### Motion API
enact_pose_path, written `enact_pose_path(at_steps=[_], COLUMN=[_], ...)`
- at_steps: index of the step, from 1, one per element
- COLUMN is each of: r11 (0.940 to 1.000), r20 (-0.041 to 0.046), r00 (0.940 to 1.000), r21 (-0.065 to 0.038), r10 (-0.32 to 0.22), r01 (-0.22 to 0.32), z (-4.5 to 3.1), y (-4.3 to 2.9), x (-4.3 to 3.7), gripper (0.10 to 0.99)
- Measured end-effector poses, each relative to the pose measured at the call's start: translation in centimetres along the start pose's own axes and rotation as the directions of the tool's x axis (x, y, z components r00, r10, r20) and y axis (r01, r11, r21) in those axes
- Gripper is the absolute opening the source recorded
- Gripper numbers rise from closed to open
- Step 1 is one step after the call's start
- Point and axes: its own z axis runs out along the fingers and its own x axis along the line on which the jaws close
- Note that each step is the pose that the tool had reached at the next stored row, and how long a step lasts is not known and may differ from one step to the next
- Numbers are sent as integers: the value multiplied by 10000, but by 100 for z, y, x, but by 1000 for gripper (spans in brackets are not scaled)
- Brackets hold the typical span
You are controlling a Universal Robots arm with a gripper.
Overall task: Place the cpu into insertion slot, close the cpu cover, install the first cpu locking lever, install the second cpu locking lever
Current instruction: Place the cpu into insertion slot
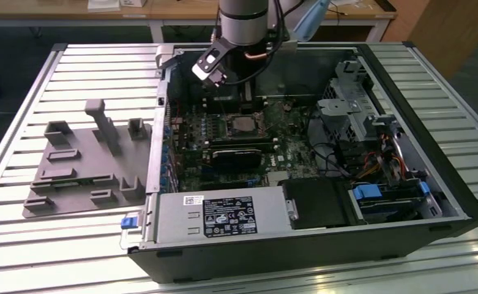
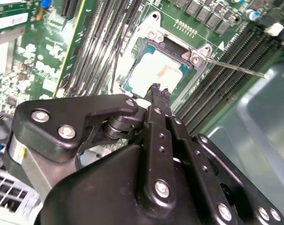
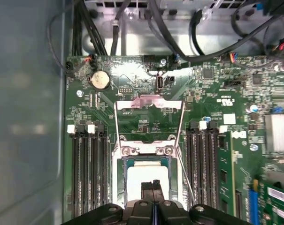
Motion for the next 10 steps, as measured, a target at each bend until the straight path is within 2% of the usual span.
enact_pose_path(at_steps=[7, 10], r11=[10000, 10000], r20=[0, 1], r00=[10000, 10000], r21=[-16, -18], r10=[0, 0], r01=[0, 0], z=[-218, -228], y=[20, 21], x=[-4, -4], gripper=[102, 102])
